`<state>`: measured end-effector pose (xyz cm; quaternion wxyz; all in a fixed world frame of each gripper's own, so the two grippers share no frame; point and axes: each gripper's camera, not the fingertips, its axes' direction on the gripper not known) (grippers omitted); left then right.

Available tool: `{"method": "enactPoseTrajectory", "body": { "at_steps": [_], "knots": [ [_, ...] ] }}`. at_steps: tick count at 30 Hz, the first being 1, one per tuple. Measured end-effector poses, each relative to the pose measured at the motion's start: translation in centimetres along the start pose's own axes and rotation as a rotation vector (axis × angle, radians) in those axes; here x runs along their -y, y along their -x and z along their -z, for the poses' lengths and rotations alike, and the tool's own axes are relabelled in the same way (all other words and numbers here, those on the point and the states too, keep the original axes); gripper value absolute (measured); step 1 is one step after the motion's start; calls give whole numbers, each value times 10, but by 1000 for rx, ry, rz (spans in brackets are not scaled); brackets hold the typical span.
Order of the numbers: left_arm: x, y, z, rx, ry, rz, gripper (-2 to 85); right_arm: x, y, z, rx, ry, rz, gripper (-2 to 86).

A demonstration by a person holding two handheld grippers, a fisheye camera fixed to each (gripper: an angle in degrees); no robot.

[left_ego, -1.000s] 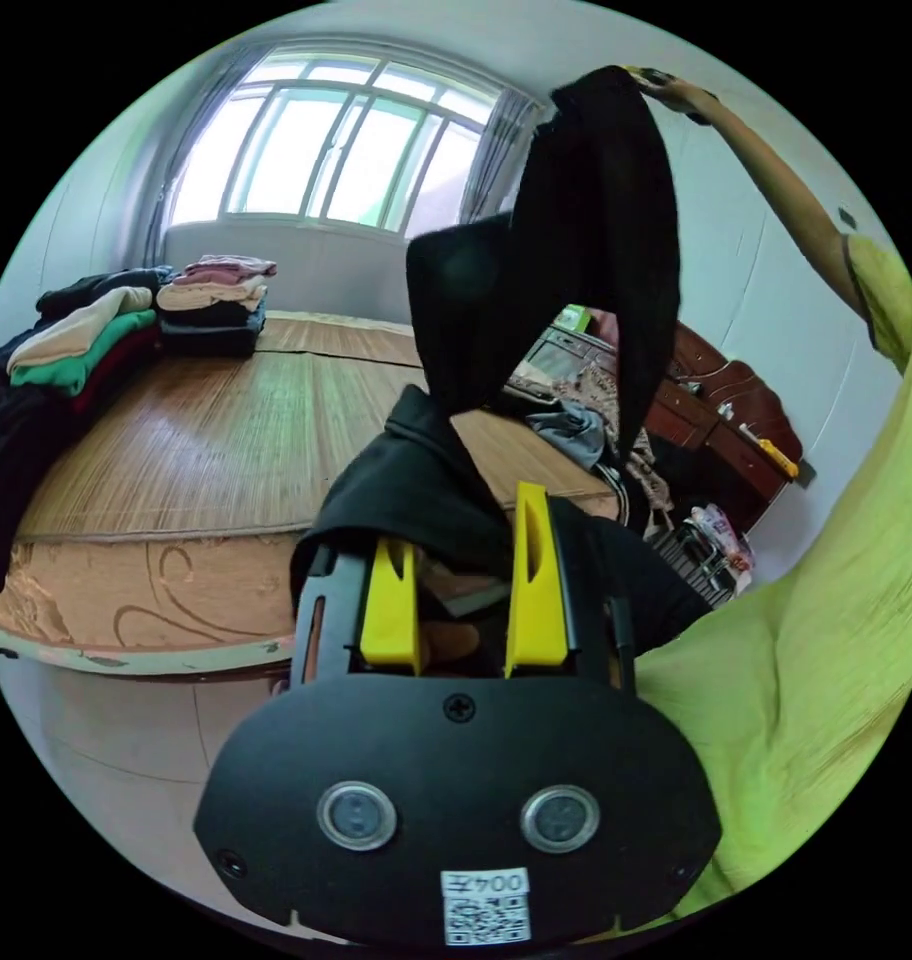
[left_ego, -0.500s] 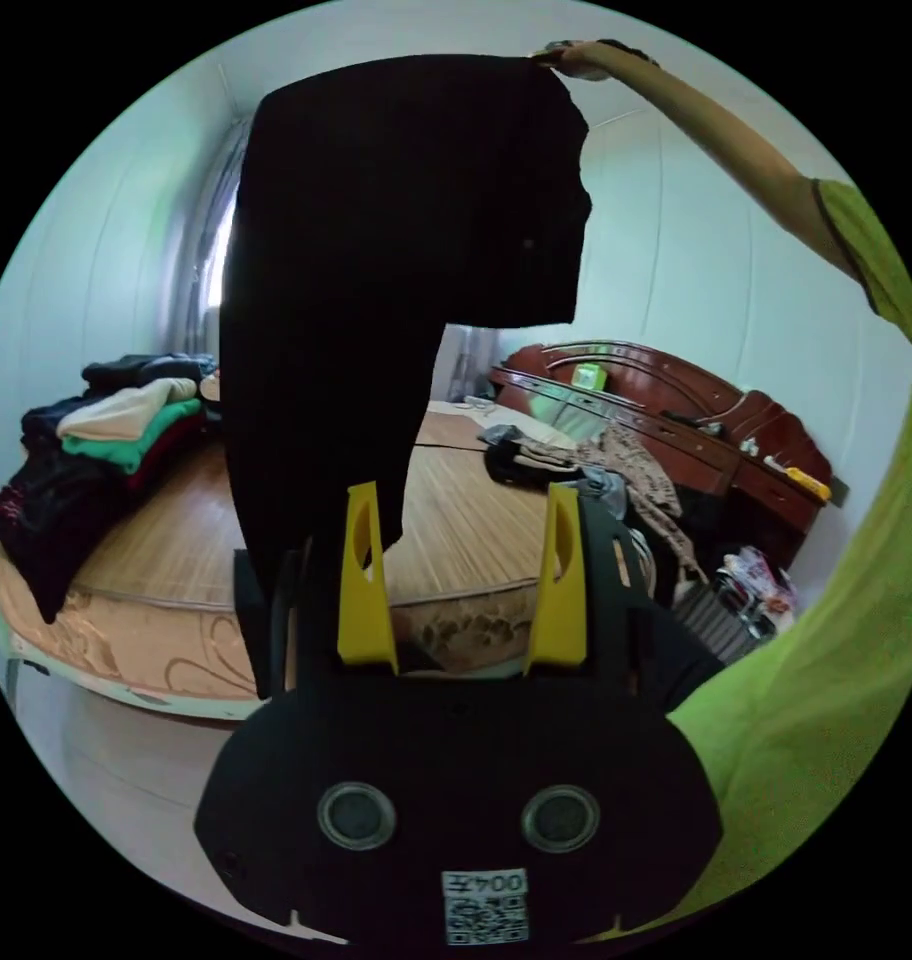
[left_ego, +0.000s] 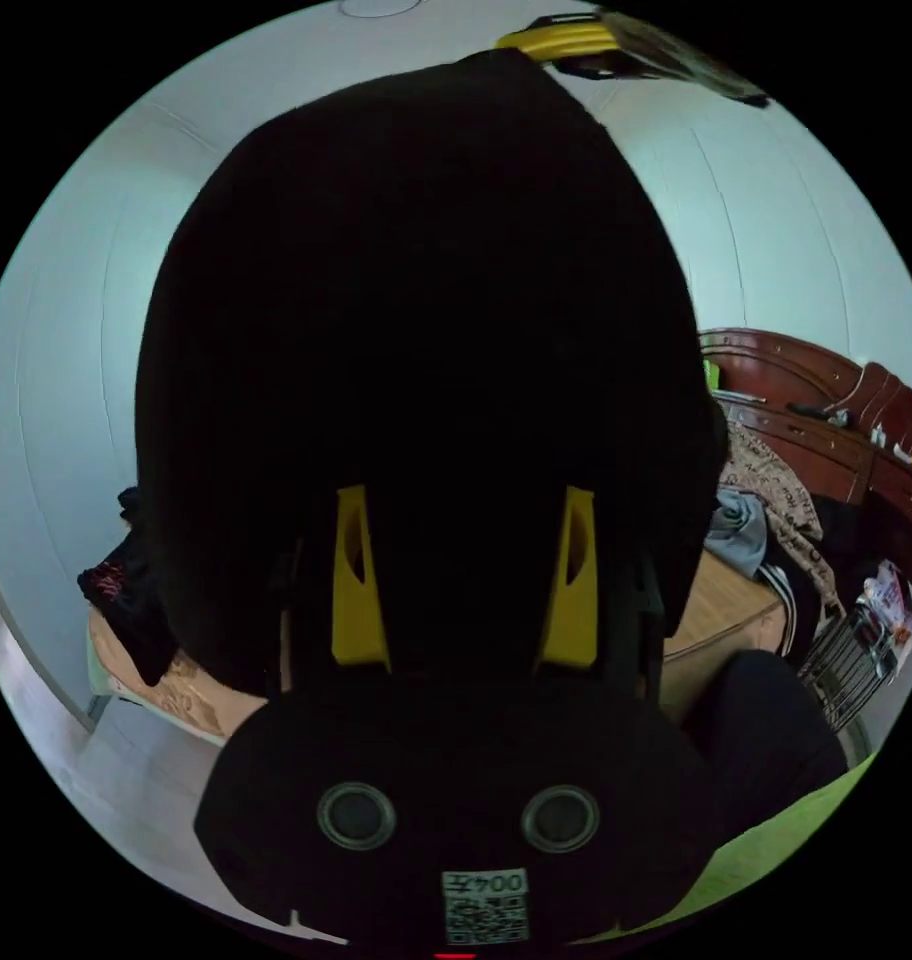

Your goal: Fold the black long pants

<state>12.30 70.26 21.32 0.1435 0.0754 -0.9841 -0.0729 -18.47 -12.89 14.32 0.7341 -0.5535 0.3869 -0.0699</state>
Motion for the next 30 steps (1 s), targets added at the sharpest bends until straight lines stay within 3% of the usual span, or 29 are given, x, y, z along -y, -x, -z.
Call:
{"method": "enactPoseTrajectory", "body": {
  "at_steps": [4, 6, 9, 11, 14, 21, 26, 30],
  "knots": [
    [-16, 11, -9, -107, -18, -172, 193, -20, -48, 39, -3, -153, -93, 14],
    [-12, 20, -25, -198, -1, -292, 180, -22, -99, 57, -133, -281, -168, 21],
    [3, 25, -91, -273, 110, -386, 163, -13, -171, 39, -389, -292, -155, 36],
    [5, 16, -167, -283, 293, -350, 163, -10, -224, 19, -463, -209, -207, 43],
    [-15, -11, -224, -285, 477, -269, 169, -40, -290, 9, -377, -149, -389, 46],
    [-103, -131, -177, -352, 412, -280, 189, -185, -338, 13, -244, -89, -492, 11],
    [-160, -254, -184, -153, 431, -491, 199, -289, -355, 18, -39, -221, -633, -6],
    [-152, -300, -219, -7, 423, -469, 189, -338, -354, -1, 16, -306, -652, -7]
  ]
}}
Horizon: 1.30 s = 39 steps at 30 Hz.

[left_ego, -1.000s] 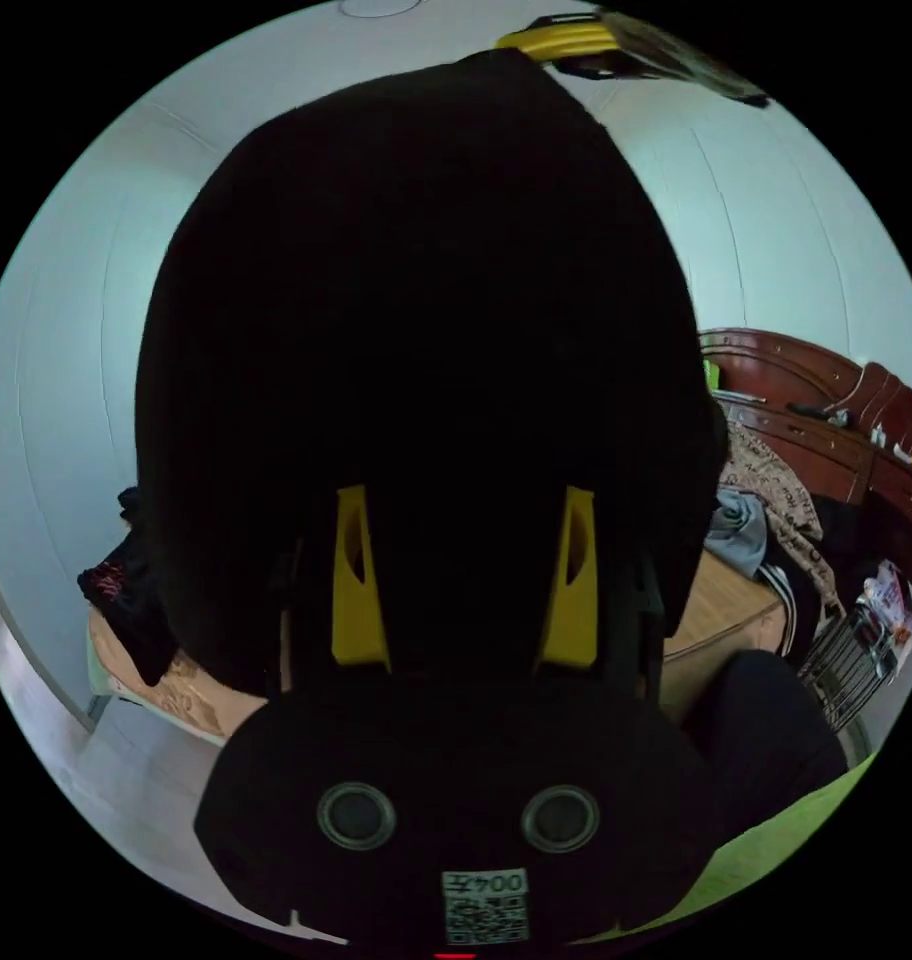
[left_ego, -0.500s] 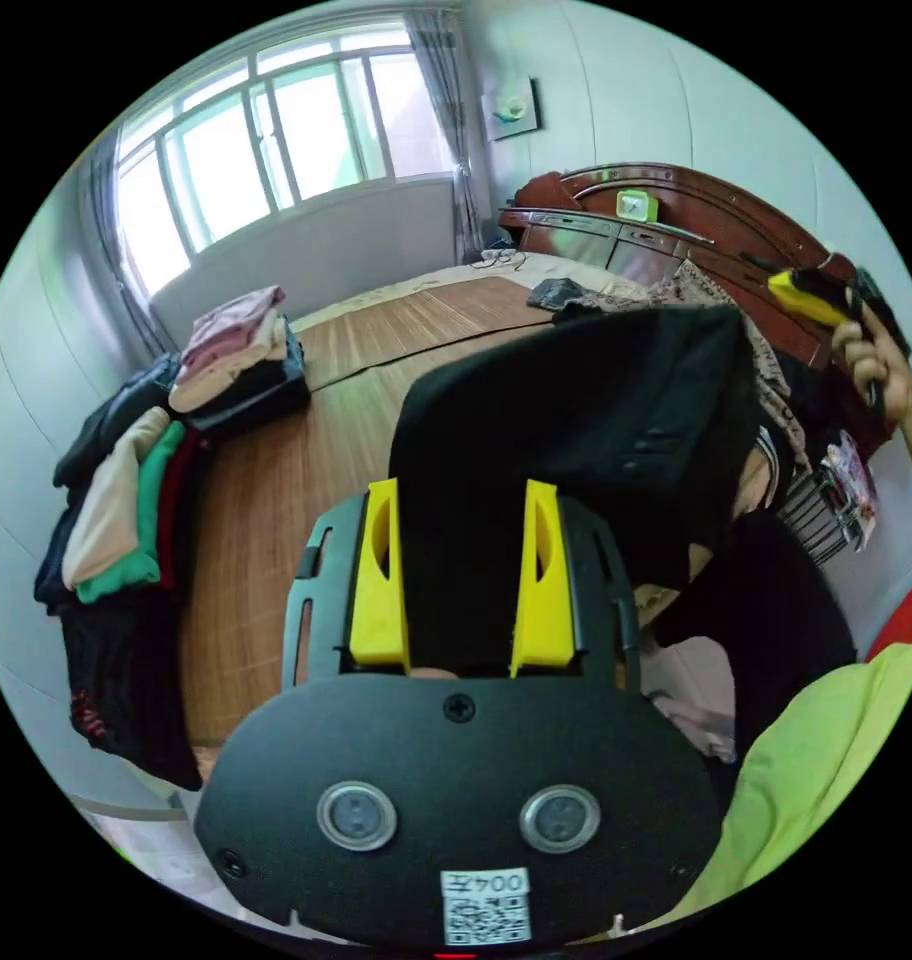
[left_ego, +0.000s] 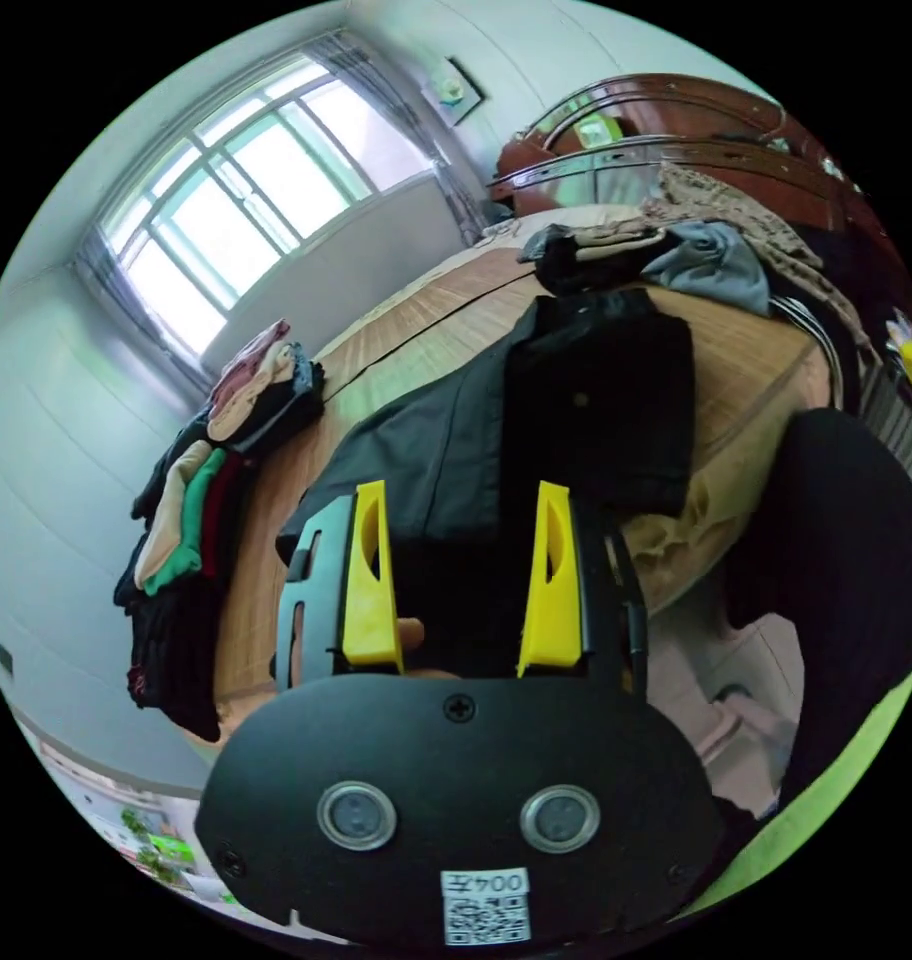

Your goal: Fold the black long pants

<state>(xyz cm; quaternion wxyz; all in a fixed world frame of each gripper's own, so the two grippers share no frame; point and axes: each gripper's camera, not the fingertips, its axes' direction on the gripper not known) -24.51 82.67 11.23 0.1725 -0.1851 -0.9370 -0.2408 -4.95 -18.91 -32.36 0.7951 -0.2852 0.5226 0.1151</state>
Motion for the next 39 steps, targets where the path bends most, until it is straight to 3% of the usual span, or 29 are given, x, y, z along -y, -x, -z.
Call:
{"method": "enactPoseTrajectory", "body": {
  "at_steps": [4, 7, 13, 17, 20, 23, 28, 36, 39],
  "knots": [
    [59, -42, -48, 132, 138, -64, 145, -23, -18, -28, -58, 44, -15, -7],
    [80, -22, -55, 146, 195, 166, 36, -36, -30, -48, -123, 69, -62, -6],
    [102, 40, 35, 55, 10, 470, 4, -38, -37, -59, -119, 49, -59, 12],
    [105, 115, 151, -215, -215, 742, 1, -36, -23, -81, -123, 141, 57, 106],
    [102, 145, 217, -295, -281, 842, 0, -32, -12, -104, -124, 240, 130, 133],
    [94, 147, 263, -398, -361, 923, 0, -26, -19, -120, 88, 264, 48, 154],
    [97, 106, 316, -399, -440, 916, 0, -18, -44, -146, 456, 204, -179, 228],
    [120, 42, 347, -433, -473, 990, 0, 1, -72, -206, 177, 341, -309, 250],
    [139, 12, 361, -421, -476, 978, 0, 3, -81, -221, 159, 358, -318, 228]
  ]
}}
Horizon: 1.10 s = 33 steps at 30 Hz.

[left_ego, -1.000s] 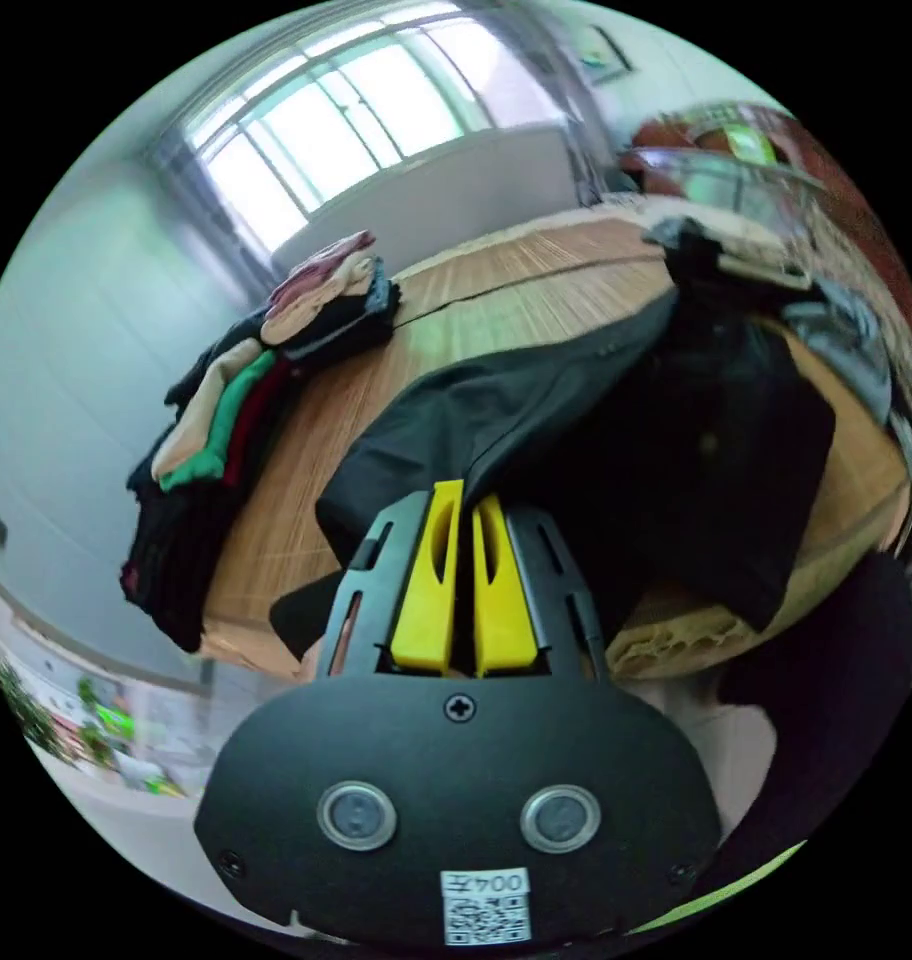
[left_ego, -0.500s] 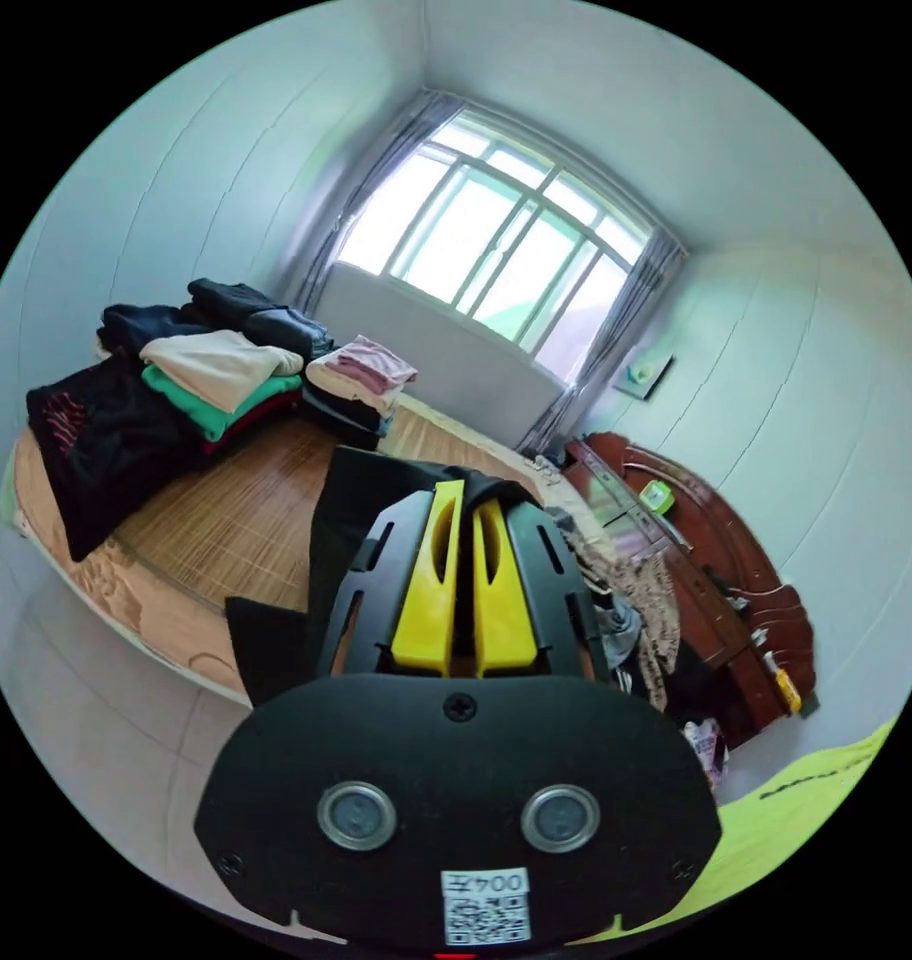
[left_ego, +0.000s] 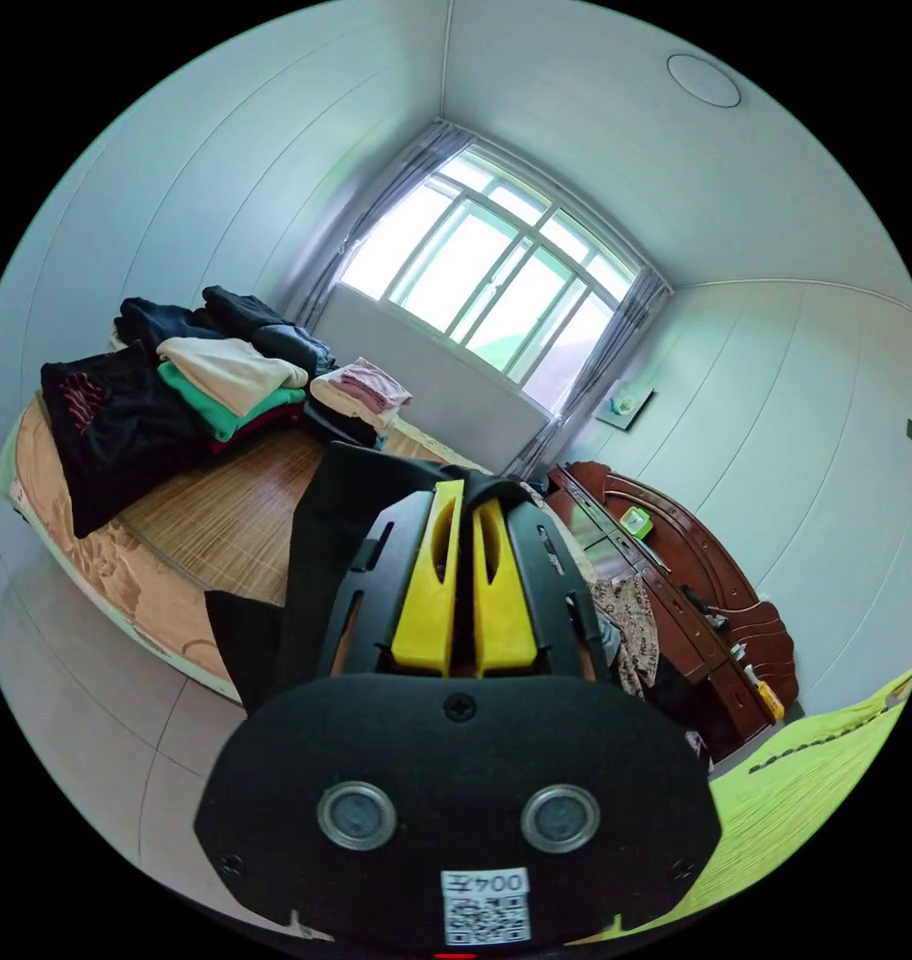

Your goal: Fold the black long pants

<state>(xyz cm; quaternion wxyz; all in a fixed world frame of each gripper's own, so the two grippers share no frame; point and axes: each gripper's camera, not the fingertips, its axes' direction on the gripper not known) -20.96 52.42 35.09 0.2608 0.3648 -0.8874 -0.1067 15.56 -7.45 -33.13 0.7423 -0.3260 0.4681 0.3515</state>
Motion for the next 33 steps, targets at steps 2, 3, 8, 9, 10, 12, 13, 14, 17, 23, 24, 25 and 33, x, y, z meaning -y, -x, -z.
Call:
{"method": "enactPoseTrajectory", "body": {
  "at_steps": [2, 3, 8, 9, 10, 12, 13, 14, 17, 23, 24, 25, 33],
  "knots": [
    [-14, -25, -4, -14, 4, 3, 1, 8, -5, 3, 80, -38, -10, 192],
    [-17, -31, -5, -13, 6, 2, 1, 16, -8, 9, 136, -69, -6, 157],
    [-51, -76, -9, -3, 14, -2, 1, 47, -5, 55, 86, -188, -18, 103],
    [-55, -81, -9, -2, 11, -1, 1, 54, -5, 65, 83, -186, -28, 99],
    [-64, -89, -8, -2, 7, 0, 0, 57, -5, 69, 79, -184, -25, 97],
    [-78, -100, -6, 11, 10, 3, 0, 66, -1, 85, 58, -180, -22, 77],
    [-87, -108, -4, 20, 7, 1, 0, 67, -1, 91, 66, -189, -29, 62],
    [-96, -115, -1, 25, 6, 1, 0, 68, -3, 103, 92, -218, -56, 30],
    [-117, -138, 6, 43, 10, -32, 0, 65, 17, 131, 174, -231, -10, 3],
    [-143, -180, 35, 31, -82, -103, -1, 44, 196, 187, 277, -220, 360, -7],
    [-142, -185, 39, 22, -99, -111, -1, 35, 245, 196, 260, -207, 458, -7],
    [-141, -198, 47, 0, -133, -138, -1, 30, 269, 200, 257, -202, 504, -7],
    [-99, -318, 97, -103, -326, -468, -1, -100, 569, 277, 215, -247, 1143, -7]
  ]
}}
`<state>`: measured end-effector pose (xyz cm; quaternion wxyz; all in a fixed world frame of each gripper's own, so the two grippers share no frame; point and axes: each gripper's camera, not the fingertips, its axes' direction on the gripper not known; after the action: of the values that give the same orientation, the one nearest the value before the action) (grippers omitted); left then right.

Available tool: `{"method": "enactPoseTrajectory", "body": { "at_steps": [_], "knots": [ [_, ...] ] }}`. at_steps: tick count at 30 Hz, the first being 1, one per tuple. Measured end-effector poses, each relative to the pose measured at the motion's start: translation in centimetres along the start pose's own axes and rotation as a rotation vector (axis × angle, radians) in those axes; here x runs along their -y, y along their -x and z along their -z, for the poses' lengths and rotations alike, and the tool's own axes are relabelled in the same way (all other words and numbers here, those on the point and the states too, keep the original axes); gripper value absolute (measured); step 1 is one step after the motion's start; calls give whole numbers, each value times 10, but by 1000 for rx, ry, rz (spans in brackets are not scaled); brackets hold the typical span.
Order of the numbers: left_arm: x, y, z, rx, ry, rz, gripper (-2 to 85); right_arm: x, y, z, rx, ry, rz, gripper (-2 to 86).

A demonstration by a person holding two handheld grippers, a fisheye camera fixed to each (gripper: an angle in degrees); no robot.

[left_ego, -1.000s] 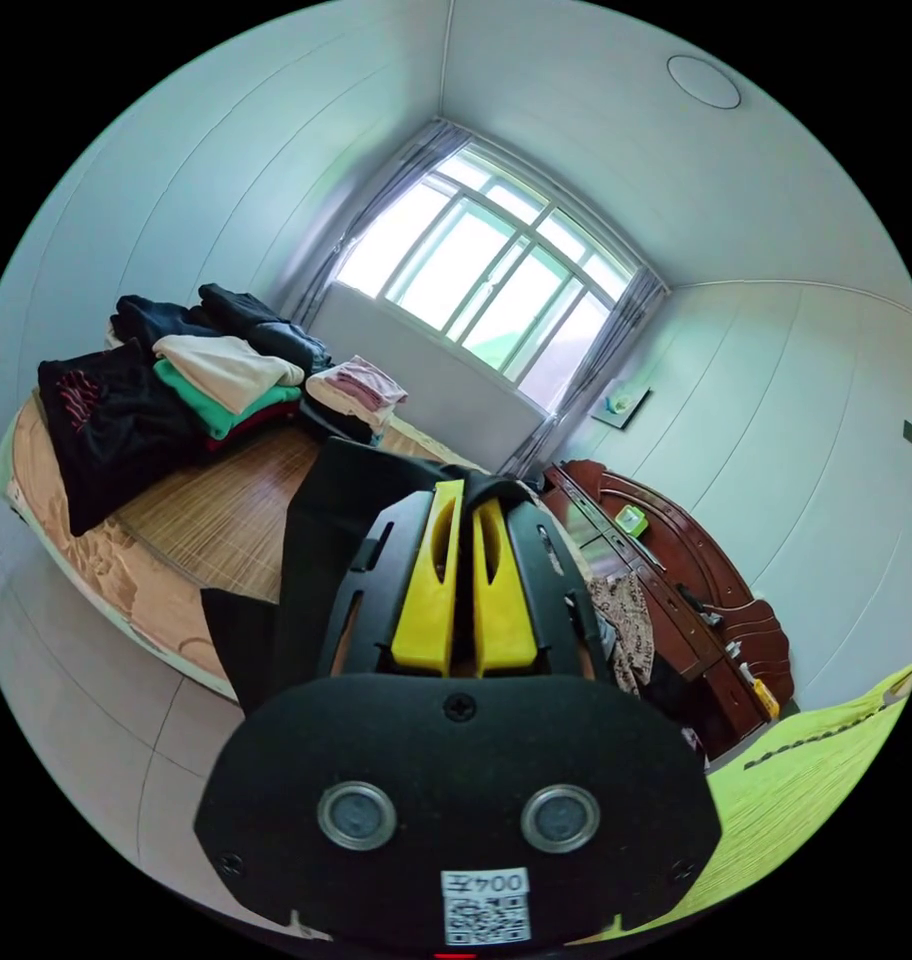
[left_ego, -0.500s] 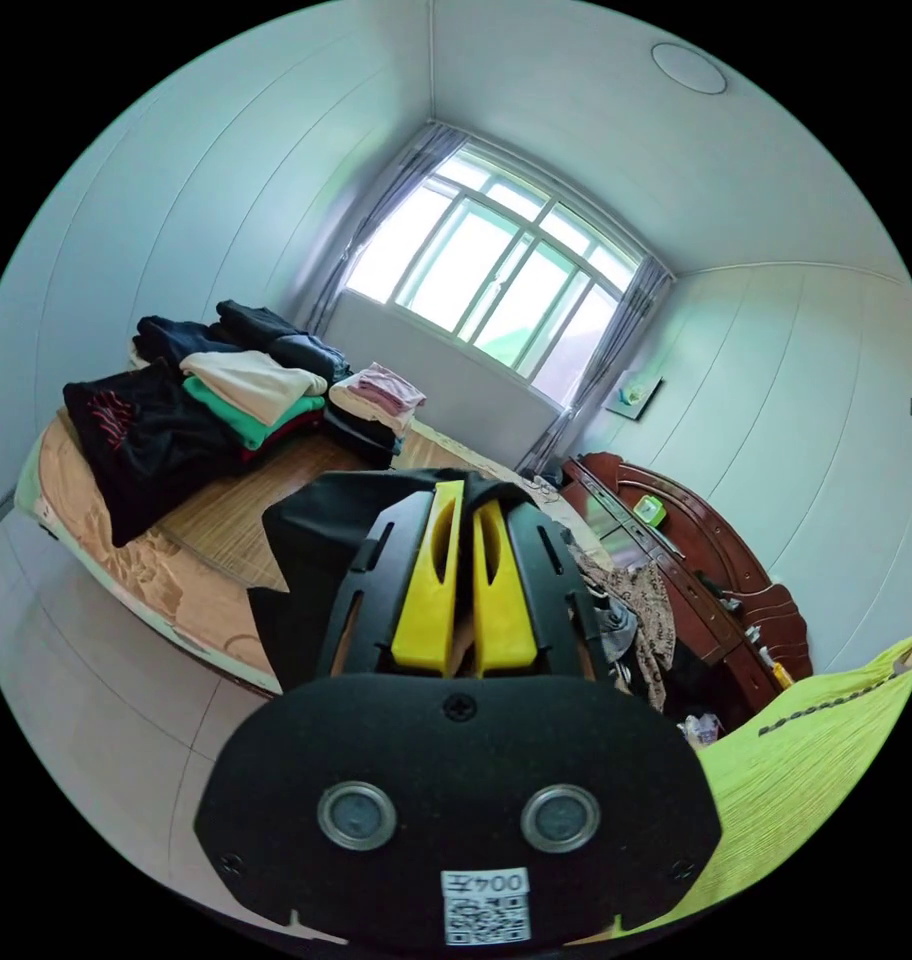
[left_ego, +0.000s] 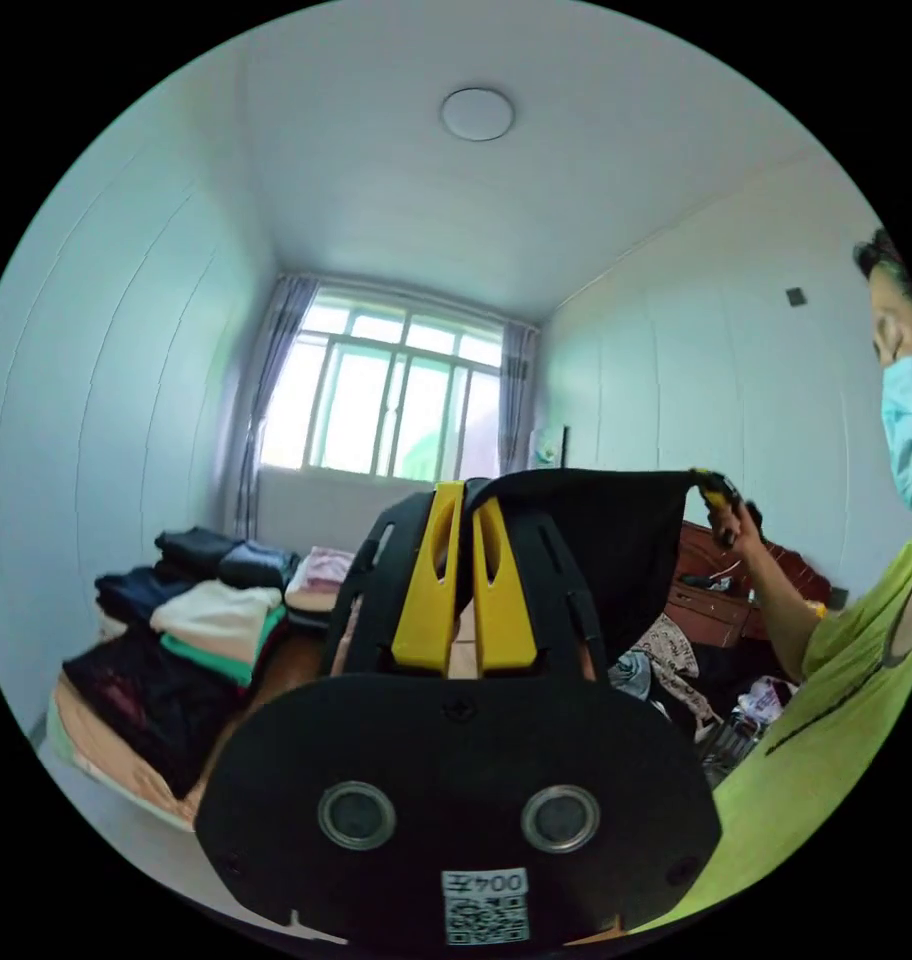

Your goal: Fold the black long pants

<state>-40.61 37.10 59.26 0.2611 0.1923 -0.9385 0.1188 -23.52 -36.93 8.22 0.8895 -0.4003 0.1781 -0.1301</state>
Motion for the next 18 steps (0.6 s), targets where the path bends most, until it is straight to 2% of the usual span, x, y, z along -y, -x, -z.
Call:
{"method": "enactPoseTrajectory", "body": {
  "at_steps": [5, 9, 13, 18],
  "knots": [
    [60, -31, 21, -87, -91, -77, -1, 66, 127, 15, -100, -16, 199, -7],
    [86, -43, 42, -161, -99, -80, -1, 96, 211, 26, -197, -8, 358, -8],
    [82, -36, 36, -230, -33, -38, -1, 109, 220, 27, -244, 12, 386, -9],
    [22, 14, -39, -284, 181, 142, -2, 105, 127, 1, -408, 104, 234, -8]
  ]
}}
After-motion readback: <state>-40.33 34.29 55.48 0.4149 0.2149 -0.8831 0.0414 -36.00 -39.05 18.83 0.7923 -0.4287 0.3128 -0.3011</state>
